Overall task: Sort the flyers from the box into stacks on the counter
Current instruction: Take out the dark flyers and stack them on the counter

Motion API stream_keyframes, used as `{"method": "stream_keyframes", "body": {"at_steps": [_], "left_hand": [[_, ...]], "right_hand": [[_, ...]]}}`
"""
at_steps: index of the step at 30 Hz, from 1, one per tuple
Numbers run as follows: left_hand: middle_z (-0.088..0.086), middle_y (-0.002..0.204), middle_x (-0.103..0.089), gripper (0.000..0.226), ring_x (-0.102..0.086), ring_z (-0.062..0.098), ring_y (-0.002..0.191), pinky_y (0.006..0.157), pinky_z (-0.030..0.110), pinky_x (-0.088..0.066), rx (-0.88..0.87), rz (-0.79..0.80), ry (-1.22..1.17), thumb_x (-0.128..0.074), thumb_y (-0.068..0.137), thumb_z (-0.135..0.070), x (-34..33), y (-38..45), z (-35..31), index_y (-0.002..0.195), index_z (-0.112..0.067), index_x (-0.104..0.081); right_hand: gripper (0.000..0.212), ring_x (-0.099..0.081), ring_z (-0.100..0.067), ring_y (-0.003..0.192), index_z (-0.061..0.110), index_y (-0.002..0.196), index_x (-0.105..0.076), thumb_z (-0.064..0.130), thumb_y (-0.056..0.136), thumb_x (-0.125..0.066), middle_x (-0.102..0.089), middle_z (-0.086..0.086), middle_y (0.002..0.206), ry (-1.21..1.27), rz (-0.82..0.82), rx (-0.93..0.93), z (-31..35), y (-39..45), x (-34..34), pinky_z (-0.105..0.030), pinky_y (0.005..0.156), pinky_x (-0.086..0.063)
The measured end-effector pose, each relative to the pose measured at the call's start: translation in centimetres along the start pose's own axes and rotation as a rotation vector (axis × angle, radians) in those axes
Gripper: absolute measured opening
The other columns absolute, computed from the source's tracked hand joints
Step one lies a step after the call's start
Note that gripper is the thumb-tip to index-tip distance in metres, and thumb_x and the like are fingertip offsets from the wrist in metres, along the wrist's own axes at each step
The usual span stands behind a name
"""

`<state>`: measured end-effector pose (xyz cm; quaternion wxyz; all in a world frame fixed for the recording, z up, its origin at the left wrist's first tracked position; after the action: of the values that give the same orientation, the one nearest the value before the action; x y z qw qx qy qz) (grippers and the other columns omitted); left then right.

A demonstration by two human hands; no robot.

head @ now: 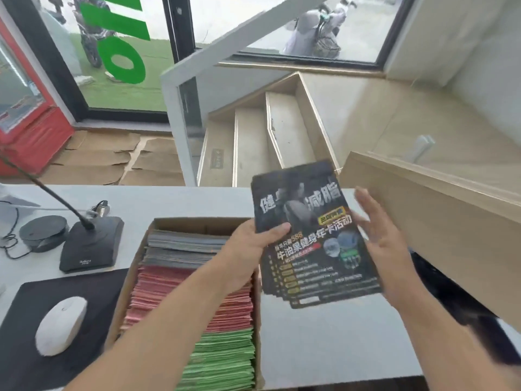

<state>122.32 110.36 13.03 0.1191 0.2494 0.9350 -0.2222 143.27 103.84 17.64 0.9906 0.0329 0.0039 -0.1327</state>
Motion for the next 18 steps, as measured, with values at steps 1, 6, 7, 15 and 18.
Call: {"method": "stream_keyframes", "body": {"at_steps": [1,6,7,15,18], "left_hand": [[0.007,0.112,-0.076,0.029,-0.072,0.028,0.103,0.098,0.046,-0.053,-0.043,-0.055,0.069,-0.070,0.092,-0.023,-0.7,0.6,0.2,0.119,-0.011,-0.070],[-0.005,0.096,-0.079,0.012,-0.074,0.019,0.093,0.087,0.041,-0.059,-0.126,-0.182,0.220,-0.072,0.093,-0.024,-4.7,2.3,2.1,0.105,-0.023,-0.072],[-0.006,0.094,-0.079,0.010,-0.074,0.016,0.090,0.083,0.036,-0.059,-0.155,-0.188,0.219,-0.071,0.094,-0.022,-5.6,2.4,2.3,0.103,-0.023,-0.072],[-0.012,0.105,-0.076,0.028,-0.070,0.008,0.101,0.088,0.029,-0.054,-0.237,-0.277,0.283,-0.078,0.087,-0.023,-8.3,1.9,5.4,0.112,-0.031,-0.066],[-0.015,0.106,-0.072,0.023,-0.067,0.001,0.098,0.078,0.014,-0.049,-0.270,-0.326,0.284,-0.074,0.091,-0.019,-8.9,1.2,6.5,0.110,-0.027,-0.065]], "right_hand": [[0.039,-0.064,-0.021,0.124,0.033,0.137,-0.059,0.032,0.099,-0.058,-0.065,0.002,0.137,0.158,0.001,-0.200,-1.9,-0.2,1.2,-0.038,0.093,-0.058],[0.025,-0.069,-0.029,0.114,0.016,0.128,-0.064,0.017,0.104,-0.055,-0.073,-0.006,0.121,-0.029,0.101,-0.220,-5.4,-1.1,4.2,-0.045,0.094,-0.054],[0.023,-0.070,-0.025,0.110,0.018,0.120,-0.066,0.008,0.100,-0.061,-0.075,-0.002,0.116,-0.119,0.042,-0.140,-5.2,-0.9,4.6,-0.040,0.090,-0.055],[0.028,-0.070,-0.022,0.108,0.017,0.116,-0.069,0.002,0.092,-0.070,-0.076,-0.001,0.113,-0.055,-0.031,-0.196,-8.7,-2.1,6.7,-0.030,0.082,-0.056],[0.021,-0.072,-0.016,0.100,0.010,0.109,-0.068,-0.003,0.092,-0.068,-0.077,-0.002,0.104,-0.012,-0.079,-0.225,-9.5,-2.6,6.9,-0.027,0.080,-0.053]]}}
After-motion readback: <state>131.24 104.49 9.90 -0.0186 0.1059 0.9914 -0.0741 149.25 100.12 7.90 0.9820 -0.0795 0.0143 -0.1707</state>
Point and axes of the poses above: each hand's wrist, its own y-axis towards the middle knuckle, its own x-axis out of the back of the hand, z = x × y, the point moved 6 cm from there along y, towards the middle knuckle
